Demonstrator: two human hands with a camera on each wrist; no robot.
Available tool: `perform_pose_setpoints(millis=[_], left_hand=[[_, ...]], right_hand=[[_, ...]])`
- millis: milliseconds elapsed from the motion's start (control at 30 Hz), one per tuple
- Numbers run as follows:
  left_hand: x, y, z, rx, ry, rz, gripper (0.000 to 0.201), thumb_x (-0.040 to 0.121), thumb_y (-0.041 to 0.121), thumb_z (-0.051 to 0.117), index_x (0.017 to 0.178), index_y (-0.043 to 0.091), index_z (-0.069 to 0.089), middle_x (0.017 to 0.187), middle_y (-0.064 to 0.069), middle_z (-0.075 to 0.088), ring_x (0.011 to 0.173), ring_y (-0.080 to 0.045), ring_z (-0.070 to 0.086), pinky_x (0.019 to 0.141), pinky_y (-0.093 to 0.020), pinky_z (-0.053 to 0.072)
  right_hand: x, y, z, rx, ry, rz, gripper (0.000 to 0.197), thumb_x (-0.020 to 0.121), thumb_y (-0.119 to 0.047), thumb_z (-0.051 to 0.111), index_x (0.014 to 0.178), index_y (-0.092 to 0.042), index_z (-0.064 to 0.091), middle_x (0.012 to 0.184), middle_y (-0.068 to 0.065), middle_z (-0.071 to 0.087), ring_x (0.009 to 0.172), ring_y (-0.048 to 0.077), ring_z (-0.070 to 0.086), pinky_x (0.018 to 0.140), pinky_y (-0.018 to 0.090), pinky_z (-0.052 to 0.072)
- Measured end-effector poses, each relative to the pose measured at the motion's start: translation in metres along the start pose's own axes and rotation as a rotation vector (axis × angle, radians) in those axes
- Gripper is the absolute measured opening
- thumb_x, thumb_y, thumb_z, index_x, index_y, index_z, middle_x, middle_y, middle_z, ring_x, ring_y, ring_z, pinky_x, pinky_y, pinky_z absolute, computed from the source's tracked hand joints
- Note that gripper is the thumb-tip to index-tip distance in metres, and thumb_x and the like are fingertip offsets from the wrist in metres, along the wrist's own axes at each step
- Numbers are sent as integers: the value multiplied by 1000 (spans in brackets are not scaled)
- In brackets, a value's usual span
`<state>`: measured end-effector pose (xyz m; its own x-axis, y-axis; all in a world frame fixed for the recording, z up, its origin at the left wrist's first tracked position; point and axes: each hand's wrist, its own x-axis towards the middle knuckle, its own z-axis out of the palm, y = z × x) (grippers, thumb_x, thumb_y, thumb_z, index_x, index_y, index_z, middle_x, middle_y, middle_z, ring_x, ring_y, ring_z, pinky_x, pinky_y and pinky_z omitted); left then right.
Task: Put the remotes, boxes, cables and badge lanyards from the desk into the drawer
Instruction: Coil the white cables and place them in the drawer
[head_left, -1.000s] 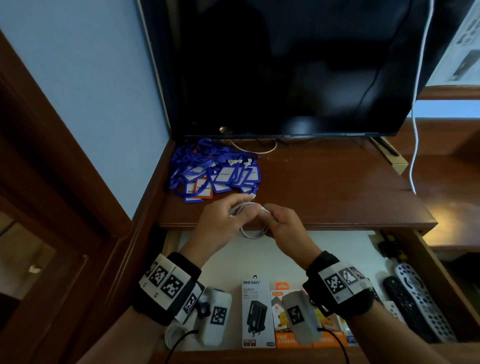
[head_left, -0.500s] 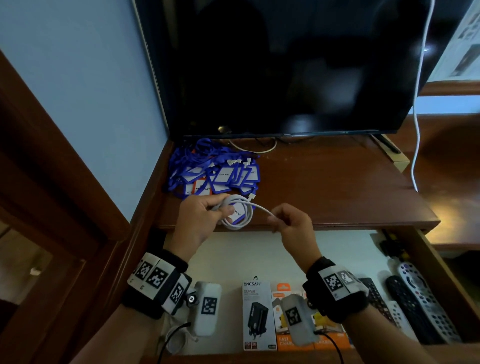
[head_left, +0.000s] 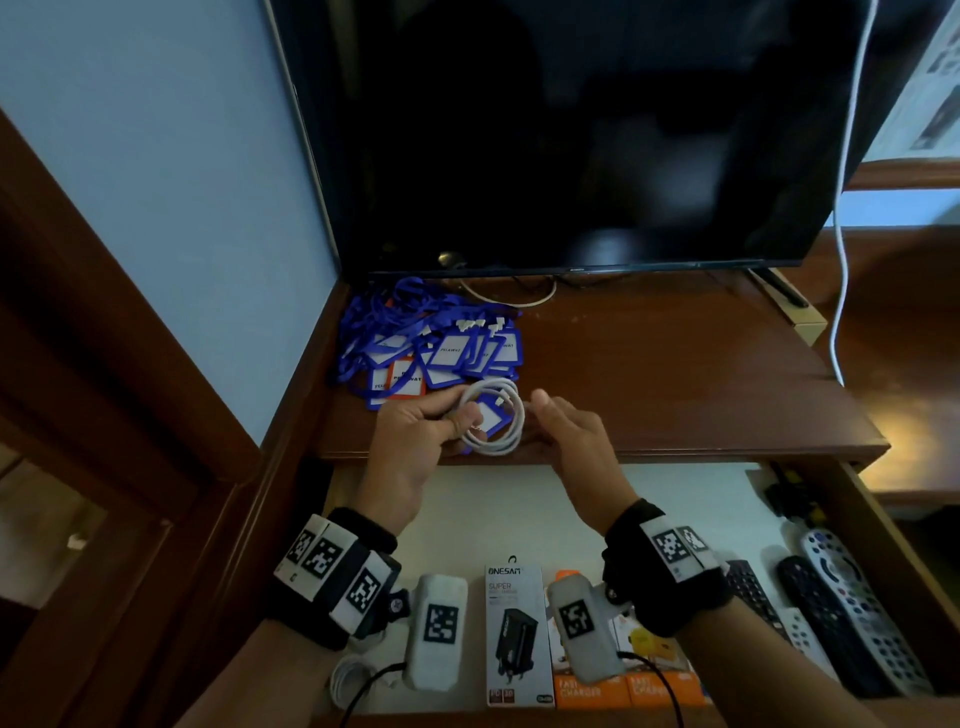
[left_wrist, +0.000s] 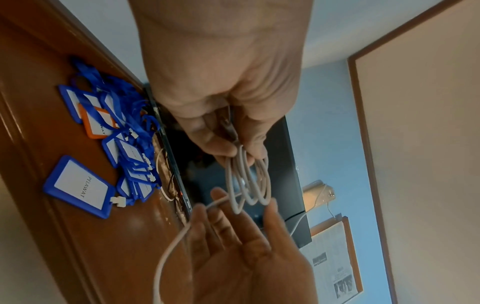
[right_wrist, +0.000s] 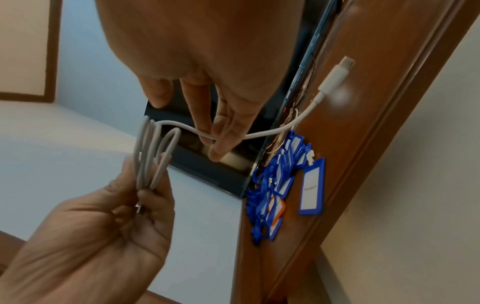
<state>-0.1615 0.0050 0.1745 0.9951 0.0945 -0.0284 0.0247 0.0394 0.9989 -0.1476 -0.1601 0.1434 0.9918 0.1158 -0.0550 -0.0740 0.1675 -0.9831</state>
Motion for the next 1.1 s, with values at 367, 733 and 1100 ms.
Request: perform_pose_setpoints(millis=[367,733,1100], left_hand=[[-3,-19,19,64,184,102,27,86,8,67,109,20,71,96,3,74,92,-16,69,81,-33,57],[2,-29,14,300,151,141,27,84,14,70,111,12,72,97,-2,70,88,-13,66,77,-26,56],[7,-19,10,160,61,-132,23,81,-1,68,94,17,74,90,1,73,90,-14,67,78,-26,54]], right_hand=[[-3,-5,7,-3,-75,-4,19,88,-7,63,99,7,68,97,26,69,88,36,67,80,42,56],[-4,2,4,147,-46,155,7,85,-2,61,88,-1,68,81,12,68,65,13,57,49,19,34],[-10,-9,-3,113,-369,211,15,74,-12,59,87,-5,64,71,-1,54,61,8,42,53,20,30]])
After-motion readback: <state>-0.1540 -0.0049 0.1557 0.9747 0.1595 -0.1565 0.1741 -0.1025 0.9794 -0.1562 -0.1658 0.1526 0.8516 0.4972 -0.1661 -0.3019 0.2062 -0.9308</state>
